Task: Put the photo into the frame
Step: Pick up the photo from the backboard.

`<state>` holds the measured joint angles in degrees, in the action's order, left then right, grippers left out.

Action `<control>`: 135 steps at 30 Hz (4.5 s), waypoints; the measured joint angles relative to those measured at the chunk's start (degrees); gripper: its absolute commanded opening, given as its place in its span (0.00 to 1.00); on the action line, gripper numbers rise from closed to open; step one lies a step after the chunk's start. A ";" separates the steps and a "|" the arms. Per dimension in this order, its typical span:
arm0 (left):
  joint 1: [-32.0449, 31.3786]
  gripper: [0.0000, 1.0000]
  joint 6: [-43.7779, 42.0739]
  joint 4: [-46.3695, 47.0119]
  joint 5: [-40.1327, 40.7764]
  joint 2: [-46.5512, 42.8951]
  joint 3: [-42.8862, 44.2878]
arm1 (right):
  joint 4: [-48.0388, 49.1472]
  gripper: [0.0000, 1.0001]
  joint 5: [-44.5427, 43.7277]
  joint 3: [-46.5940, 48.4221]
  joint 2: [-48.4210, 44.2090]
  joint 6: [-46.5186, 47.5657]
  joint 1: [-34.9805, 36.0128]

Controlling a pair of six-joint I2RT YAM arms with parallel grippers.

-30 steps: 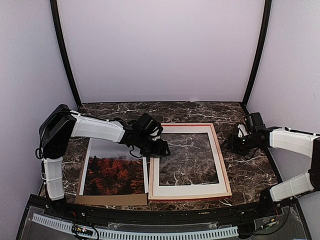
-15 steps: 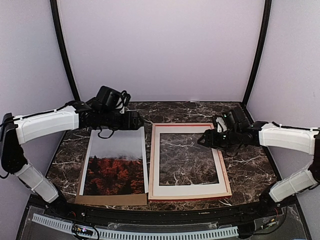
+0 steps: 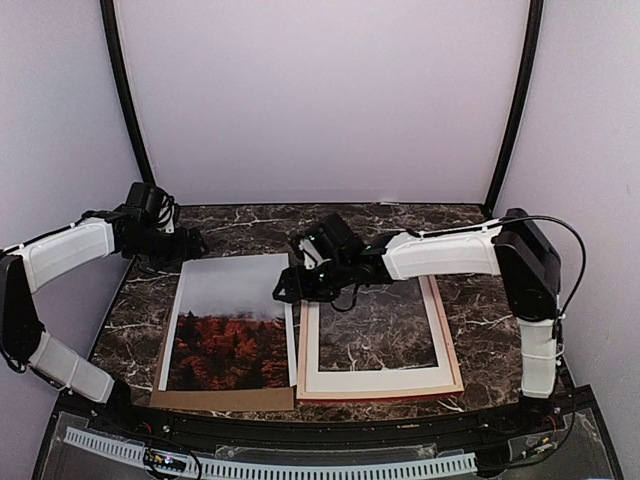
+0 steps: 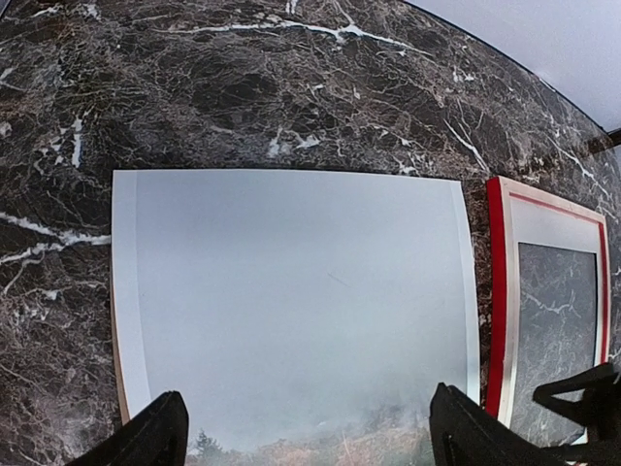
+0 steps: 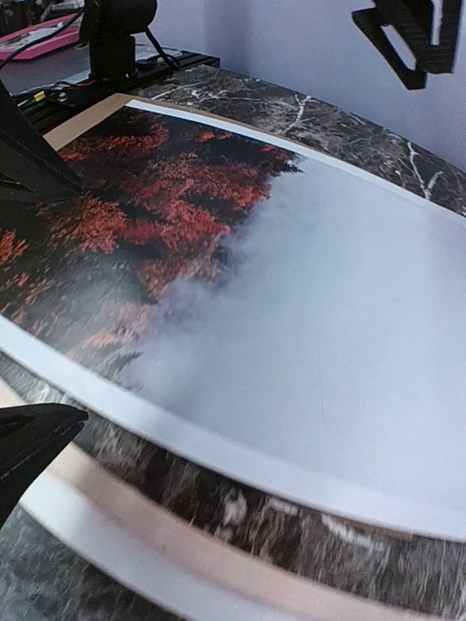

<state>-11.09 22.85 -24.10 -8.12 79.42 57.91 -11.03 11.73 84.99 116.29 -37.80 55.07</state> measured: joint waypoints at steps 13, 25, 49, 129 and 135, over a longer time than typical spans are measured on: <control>7.91 0.89 -1.90 -0.07 -6.25 1.29 -1.57 | -6.29 0.70 1.70 10.99 12.11 -0.70 2.91; 9.40 0.88 -3.08 -0.90 -7.04 3.72 -3.17 | -6.03 0.70 -1.33 8.90 11.45 -0.98 1.95; 9.97 0.82 -6.38 -4.81 -9.49 10.14 -8.24 | -7.26 0.69 -1.22 7.54 10.45 -0.68 0.59; 8.52 0.80 -7.41 -5.42 -7.58 8.00 -10.45 | -1.03 0.66 5.64 5.51 10.88 -4.74 0.70; 7.56 0.80 -7.43 -5.33 -7.02 8.37 -10.45 | -0.94 0.63 5.68 5.51 10.91 -4.83 0.70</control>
<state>-3.53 15.42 -29.43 -15.14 87.79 47.46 -11.97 17.41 90.50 127.20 -42.63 55.77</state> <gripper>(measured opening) 0.802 0.648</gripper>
